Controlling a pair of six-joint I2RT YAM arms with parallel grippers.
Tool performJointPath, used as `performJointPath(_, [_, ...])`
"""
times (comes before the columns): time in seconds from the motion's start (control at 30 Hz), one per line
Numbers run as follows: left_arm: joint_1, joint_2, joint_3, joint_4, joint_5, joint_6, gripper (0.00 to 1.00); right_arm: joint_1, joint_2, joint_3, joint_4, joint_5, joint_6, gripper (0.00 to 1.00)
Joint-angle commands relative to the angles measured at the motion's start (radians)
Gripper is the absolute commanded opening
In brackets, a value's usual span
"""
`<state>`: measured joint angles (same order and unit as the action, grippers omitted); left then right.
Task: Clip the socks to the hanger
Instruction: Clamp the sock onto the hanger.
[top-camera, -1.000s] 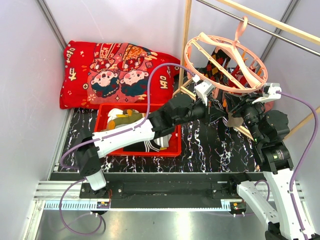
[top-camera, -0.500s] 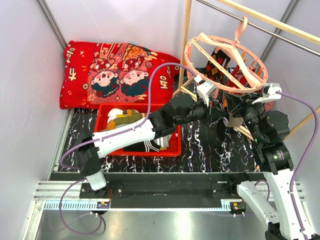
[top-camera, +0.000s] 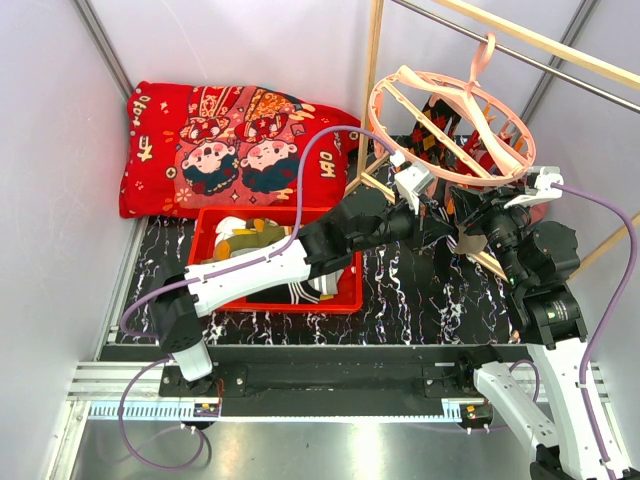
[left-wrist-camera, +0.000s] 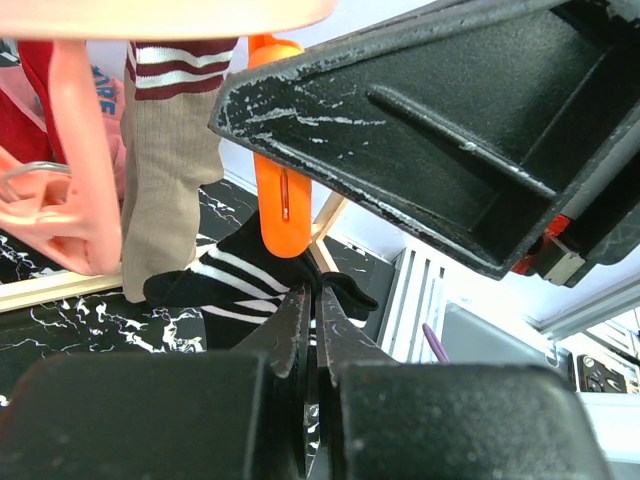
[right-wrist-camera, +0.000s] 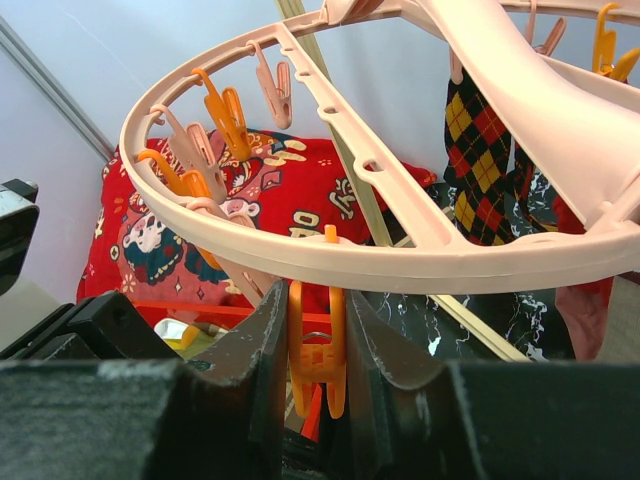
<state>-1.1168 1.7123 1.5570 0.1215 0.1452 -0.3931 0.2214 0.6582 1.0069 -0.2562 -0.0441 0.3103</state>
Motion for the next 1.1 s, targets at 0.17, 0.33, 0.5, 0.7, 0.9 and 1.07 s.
performJointPath(0.17, [-0.008, -0.037, 0.058, 0.043, -0.027, 0.022, 0.00, -0.004, 0.006, 0.019, 0.026, -0.014, 0.007, 0.00])
performJointPath(0.33, [-0.008, -0.043, 0.077, 0.043, -0.041, 0.030, 0.00, -0.004, 0.003, 0.016, 0.025, -0.014, 0.009, 0.00])
performJointPath(0.5, [-0.009, -0.042, 0.087, 0.043, -0.049, 0.036, 0.00, -0.004, 0.003, 0.018, 0.026, -0.014, 0.015, 0.00])
performJointPath(0.7, [-0.011, -0.036, 0.101, 0.044, -0.045, 0.031, 0.00, -0.004, 0.001, 0.015, 0.026, -0.017, 0.023, 0.00])
performJointPath(0.9, [-0.014, -0.034, 0.103, 0.044, -0.050, 0.033, 0.00, -0.004, -0.002, 0.012, 0.025, -0.020, 0.029, 0.32])
performJointPath(1.07, [-0.014, -0.033, 0.098, 0.046, -0.045, 0.034, 0.00, -0.004, -0.006, 0.015, 0.026, -0.014, 0.026, 0.57])
